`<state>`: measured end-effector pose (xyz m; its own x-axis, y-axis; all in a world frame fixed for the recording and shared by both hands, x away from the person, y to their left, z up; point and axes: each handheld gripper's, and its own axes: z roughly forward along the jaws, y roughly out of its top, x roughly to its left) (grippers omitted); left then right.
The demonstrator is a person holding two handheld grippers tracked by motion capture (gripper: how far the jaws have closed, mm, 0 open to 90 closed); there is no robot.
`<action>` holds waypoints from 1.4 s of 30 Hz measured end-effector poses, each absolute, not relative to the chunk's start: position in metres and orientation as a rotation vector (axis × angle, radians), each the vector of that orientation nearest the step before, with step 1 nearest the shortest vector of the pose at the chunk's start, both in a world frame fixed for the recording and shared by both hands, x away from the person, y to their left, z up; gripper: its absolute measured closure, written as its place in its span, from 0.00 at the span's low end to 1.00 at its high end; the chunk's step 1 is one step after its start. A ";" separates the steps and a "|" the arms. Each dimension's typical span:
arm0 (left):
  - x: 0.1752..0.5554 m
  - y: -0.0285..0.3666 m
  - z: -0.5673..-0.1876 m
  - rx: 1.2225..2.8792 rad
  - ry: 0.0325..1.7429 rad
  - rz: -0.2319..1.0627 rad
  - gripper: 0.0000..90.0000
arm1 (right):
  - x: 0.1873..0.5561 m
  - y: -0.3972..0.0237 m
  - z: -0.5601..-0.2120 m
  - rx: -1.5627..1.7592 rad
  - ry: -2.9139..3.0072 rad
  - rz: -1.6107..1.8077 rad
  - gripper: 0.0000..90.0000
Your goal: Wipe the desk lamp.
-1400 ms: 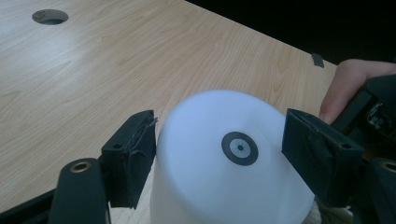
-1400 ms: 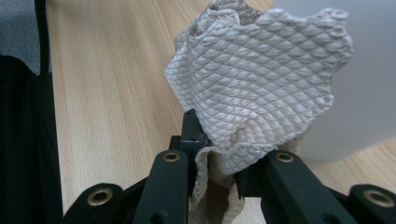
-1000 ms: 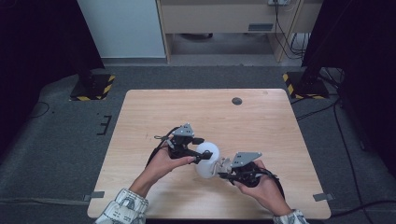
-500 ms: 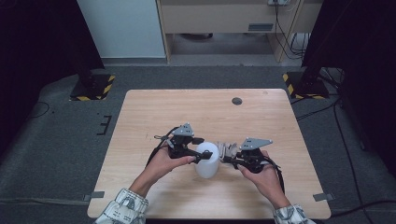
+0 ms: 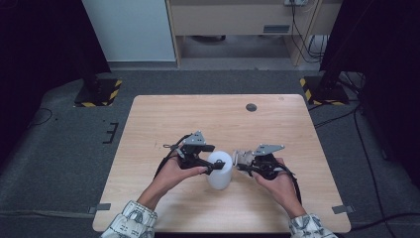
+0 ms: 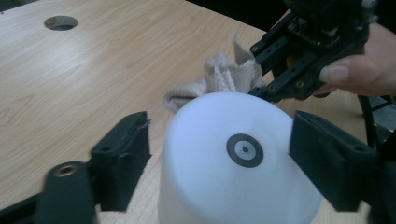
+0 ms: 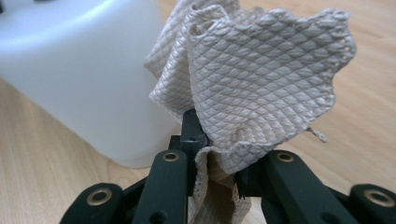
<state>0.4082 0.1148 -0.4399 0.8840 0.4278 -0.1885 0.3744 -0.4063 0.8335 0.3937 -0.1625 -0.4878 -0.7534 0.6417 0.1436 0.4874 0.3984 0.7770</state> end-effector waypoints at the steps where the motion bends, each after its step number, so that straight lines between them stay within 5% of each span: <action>1: 0.408 0.116 -0.439 2.029 0.588 0.068 0.16 | 0.394 -0.166 -0.486 1.016 2.461 1.285 0.85; 14: 0.420 0.176 -0.415 1.949 0.735 0.206 0.11 | 0.406 -0.209 -0.478 1.180 2.260 1.189 0.83; 27: 0.435 0.222 -0.455 1.994 0.970 0.280 0.11 | 0.443 -0.217 -0.493 1.237 2.221 0.950 0.81; 33: 0.436 0.223 -0.462 2.023 0.989 0.303 0.11 | 0.446 -0.211 -0.496 1.231 2.201 0.945 0.34; 42: 0.432 0.244 -0.471 2.019 1.068 0.352 0.11 | 0.409 -0.229 -0.468 1.206 2.034 1.052 0.08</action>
<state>0.4316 0.2436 -0.4715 0.6032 0.7887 -0.1186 0.5637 -0.3164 0.7630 0.4089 -0.2289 -0.4682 -0.4486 0.8915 -0.0631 0.4637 0.2925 0.8363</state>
